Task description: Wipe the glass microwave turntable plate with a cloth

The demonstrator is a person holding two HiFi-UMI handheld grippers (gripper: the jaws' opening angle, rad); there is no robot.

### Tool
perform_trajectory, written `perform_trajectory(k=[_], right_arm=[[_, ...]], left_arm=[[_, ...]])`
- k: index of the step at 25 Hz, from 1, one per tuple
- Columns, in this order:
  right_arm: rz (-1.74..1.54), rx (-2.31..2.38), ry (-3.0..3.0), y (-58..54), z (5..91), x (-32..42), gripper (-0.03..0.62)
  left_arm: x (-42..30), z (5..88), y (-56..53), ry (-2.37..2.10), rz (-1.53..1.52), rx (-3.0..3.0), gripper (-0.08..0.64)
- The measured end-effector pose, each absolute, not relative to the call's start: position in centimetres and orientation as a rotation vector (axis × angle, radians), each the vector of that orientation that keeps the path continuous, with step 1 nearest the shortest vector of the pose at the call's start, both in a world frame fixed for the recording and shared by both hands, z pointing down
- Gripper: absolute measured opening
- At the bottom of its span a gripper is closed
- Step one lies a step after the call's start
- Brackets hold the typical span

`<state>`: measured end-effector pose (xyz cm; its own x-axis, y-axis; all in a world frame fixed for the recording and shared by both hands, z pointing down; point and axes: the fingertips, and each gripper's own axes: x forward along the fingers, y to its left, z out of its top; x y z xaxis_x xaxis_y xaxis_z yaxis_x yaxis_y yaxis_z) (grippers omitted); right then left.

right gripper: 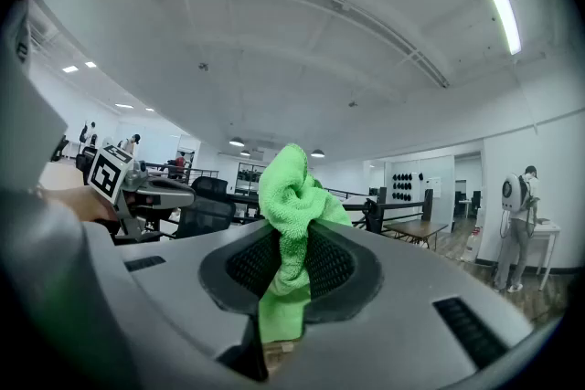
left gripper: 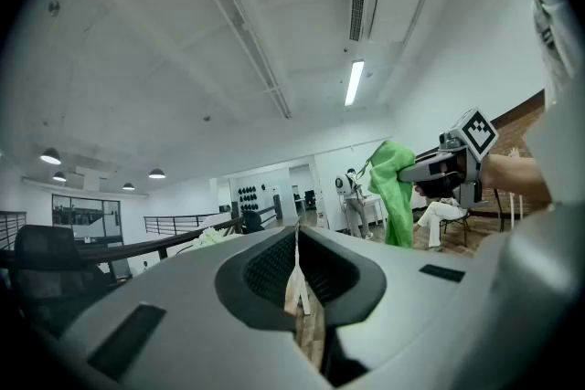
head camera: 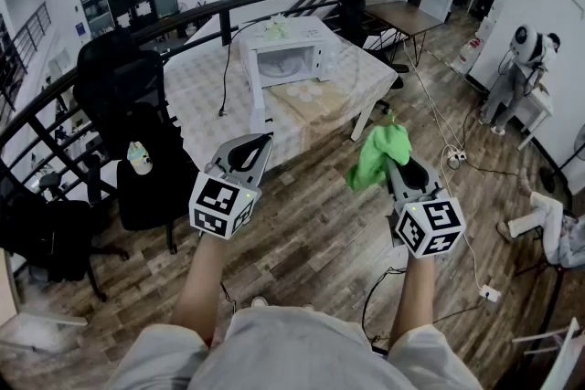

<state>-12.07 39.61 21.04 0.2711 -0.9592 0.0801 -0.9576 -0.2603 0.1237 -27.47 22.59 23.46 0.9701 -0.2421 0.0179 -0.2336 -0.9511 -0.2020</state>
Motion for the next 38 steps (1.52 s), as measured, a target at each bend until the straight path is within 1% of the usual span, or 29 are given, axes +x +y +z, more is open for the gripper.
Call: perform_trajectory(k=[12, 22, 28, 38], right_arm=[[0.003, 2.382, -1.815, 40.0, 22.7, -7.7, 0.074], [0.063, 2.378, -1.799, 38.9, 25.2, -1.0, 0.075], [0.068, 2.344, -1.827, 33.5, 26.4, 3.5, 0.075], [0.063, 2.285, -1.808, 18.3, 26.3, 13.9, 0.077]], left_arm=[[-23.6, 25.3, 22.9, 0.347, -0.118, -2.928, 0.026], [-19.4, 27.6, 21.3, 0.492, -0.188, -2.938, 0.023], [-15.2, 28.3, 15.8, 0.549, -0.192, -2.933, 0.023], [-4.3, 28.9, 0.3, 0.563, -0.153, -2.965, 0.024]])
